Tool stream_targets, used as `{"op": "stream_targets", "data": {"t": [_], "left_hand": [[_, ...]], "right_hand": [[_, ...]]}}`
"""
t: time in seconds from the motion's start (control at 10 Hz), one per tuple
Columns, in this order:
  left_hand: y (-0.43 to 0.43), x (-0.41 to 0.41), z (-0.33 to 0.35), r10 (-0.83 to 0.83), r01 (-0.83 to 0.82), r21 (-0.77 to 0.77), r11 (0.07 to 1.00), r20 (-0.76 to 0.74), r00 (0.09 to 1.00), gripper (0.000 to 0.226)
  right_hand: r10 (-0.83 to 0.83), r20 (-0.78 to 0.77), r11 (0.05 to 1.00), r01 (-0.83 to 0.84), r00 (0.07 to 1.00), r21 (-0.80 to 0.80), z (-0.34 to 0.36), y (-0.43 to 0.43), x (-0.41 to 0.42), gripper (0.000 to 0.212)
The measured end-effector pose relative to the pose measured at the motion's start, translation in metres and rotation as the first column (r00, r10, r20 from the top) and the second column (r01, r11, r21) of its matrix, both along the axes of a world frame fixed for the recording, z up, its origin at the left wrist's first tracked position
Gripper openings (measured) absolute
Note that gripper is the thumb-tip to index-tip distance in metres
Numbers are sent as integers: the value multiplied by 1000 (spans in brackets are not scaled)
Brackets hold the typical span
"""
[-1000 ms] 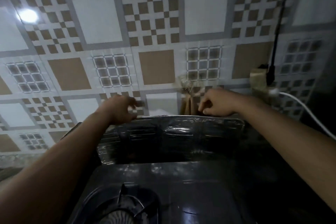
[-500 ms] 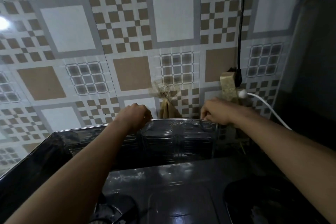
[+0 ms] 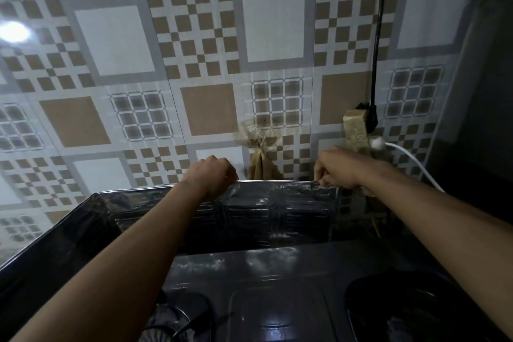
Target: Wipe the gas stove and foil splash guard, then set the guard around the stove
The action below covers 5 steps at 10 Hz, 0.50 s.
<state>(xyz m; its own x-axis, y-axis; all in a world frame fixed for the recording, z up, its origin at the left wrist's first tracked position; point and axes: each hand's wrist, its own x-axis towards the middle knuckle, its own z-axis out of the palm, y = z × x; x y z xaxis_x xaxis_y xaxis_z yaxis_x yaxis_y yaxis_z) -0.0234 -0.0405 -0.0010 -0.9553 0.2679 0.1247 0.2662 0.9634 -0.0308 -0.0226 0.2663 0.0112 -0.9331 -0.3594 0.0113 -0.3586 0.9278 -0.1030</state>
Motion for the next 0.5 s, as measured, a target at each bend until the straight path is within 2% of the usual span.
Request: {"op": "stream_targets", "data": {"t": [0.2, 0.4, 0.5], "left_hand": [[3, 6, 0, -1, 0, 21, 1000, 38, 999, 24], [2, 27, 9, -10, 4, 95, 995, 59, 998, 40], [0, 45, 20, -17, 11, 140, 990, 43, 999, 43]], "right_hand": [[-5, -6, 1000, 5, 1000, 17, -4, 1, 7, 20], [-20, -20, 999, 19, 1000, -42, 3, 1, 40, 37], [-14, -92, 995, 5, 996, -99, 17, -4, 72, 40]]}}
